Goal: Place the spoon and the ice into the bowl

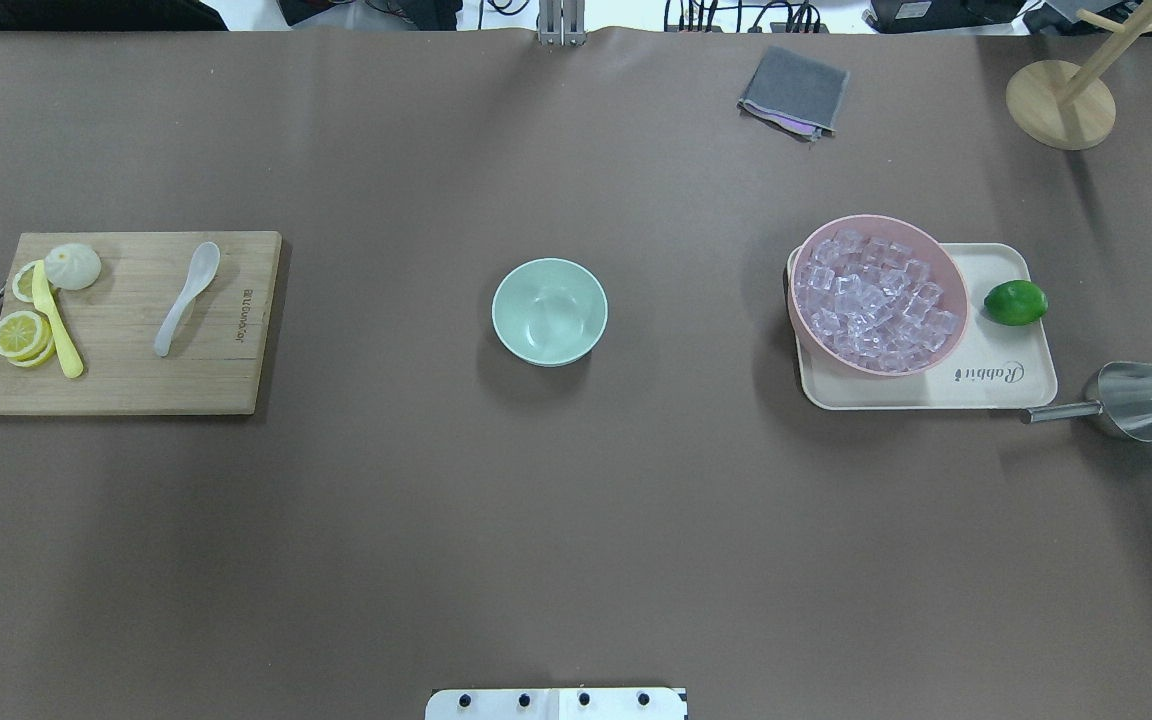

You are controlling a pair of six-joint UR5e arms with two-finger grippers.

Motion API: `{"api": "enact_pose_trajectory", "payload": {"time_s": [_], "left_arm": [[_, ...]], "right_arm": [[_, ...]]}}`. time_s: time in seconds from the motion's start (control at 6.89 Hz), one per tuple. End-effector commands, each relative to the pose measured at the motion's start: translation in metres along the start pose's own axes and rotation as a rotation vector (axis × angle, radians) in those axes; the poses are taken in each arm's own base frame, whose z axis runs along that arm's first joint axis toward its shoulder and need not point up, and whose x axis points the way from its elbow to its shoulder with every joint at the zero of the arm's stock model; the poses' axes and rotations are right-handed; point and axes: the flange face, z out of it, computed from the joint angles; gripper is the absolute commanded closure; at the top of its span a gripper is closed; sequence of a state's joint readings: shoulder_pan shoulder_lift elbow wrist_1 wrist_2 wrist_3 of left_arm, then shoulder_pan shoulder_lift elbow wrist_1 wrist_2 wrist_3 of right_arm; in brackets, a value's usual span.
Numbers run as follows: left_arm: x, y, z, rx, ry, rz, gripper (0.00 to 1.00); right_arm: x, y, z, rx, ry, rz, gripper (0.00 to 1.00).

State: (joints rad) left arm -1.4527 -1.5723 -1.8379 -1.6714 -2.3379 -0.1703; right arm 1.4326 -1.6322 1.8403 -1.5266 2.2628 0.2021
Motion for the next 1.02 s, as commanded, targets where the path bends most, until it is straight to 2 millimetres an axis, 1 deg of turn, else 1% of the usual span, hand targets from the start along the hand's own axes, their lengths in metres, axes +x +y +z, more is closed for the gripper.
{"api": "enact_pose_trajectory", "payload": {"time_s": [0.0, 0.15, 0.29, 0.44, 0.73, 0.87], "left_arm": [[0.000, -0.001, 0.001, 0.000, -0.003, 0.001, 0.02], [0.003, -0.006, -0.002, 0.007, -0.006, 0.008, 0.02], [-0.003, -0.004, 0.005, -0.006, -0.011, -0.002, 0.02], [-0.006, -0.003, 0.007, -0.004, -0.009, -0.001, 0.02], [-0.011, 0.008, 0.011, 0.038, 0.000, 0.029, 0.02], [-0.009, 0.007, 0.010, 0.041, 0.005, 0.032, 0.02]], "right_arm": [[-0.002, -0.002, 0.000, 0.002, 0.001, -0.002, 0.00], [-0.003, -0.003, -0.002, 0.005, -0.003, -0.004, 0.00], [-0.003, -0.002, -0.002, 0.005, -0.004, -0.003, 0.00], [-0.003, -0.002, -0.002, 0.005, -0.004, -0.003, 0.00], [-0.004, -0.002, -0.002, 0.005, -0.006, -0.005, 0.00], [-0.003, -0.001, -0.002, 0.003, -0.007, -0.004, 0.00]]}}
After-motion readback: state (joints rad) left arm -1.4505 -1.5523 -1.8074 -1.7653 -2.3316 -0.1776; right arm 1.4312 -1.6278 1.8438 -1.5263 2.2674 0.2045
